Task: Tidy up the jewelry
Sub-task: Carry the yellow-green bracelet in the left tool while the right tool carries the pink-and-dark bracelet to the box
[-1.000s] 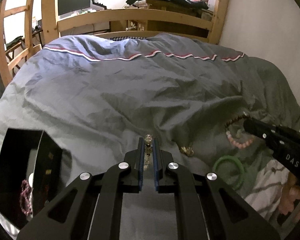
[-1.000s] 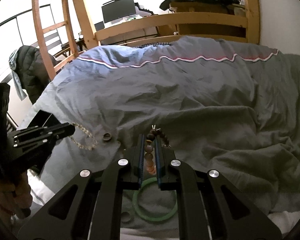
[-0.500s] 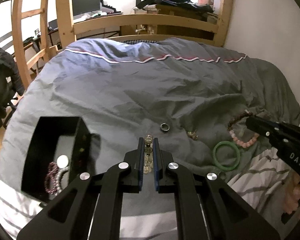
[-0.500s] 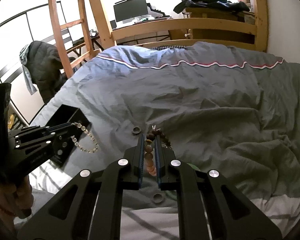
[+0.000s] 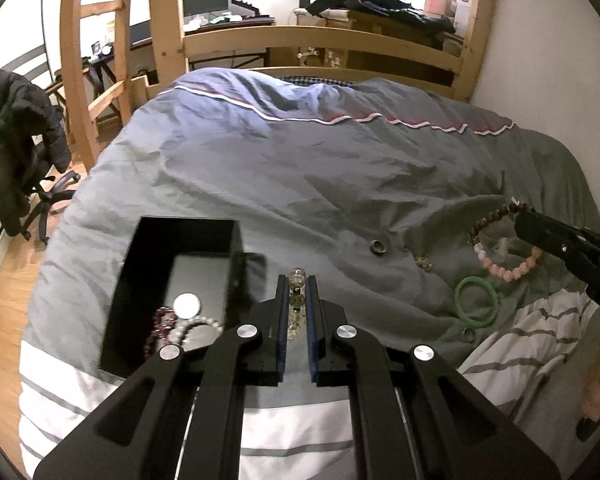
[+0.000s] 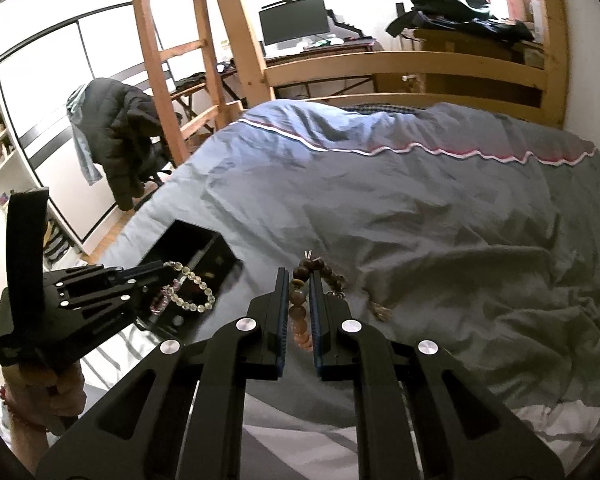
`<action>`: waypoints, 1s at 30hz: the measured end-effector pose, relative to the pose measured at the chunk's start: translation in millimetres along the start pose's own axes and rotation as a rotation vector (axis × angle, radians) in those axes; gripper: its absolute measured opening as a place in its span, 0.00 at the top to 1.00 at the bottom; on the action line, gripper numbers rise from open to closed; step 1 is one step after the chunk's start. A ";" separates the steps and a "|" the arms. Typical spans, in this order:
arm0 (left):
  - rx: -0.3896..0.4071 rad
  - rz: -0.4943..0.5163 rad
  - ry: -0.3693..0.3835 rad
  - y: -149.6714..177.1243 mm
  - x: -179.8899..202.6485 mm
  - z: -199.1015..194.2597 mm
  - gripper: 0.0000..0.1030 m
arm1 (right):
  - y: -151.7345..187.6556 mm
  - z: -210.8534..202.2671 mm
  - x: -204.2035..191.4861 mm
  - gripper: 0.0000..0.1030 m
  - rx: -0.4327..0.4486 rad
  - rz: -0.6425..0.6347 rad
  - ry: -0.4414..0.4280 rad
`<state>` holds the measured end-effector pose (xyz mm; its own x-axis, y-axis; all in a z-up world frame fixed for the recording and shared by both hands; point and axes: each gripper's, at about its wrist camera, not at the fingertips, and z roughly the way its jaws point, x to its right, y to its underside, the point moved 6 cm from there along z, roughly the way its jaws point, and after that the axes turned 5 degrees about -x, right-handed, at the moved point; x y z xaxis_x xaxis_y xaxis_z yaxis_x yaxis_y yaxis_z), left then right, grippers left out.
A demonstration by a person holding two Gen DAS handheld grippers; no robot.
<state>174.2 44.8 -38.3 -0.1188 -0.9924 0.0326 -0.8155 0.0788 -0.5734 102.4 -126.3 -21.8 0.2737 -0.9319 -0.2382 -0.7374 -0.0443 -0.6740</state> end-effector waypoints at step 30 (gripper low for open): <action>0.009 -0.112 -0.030 4.3 -117.0 -17.3 0.92 | -19.0 87.6 -148.2 0.90 -0.107 -0.172 -0.131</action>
<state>174.8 162.9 -30.4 -0.0102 -0.9974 0.0718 -0.8175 -0.0330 -0.5750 130.0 44.2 -35.0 0.4735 -0.8528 -0.2202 -0.7324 -0.2424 -0.6363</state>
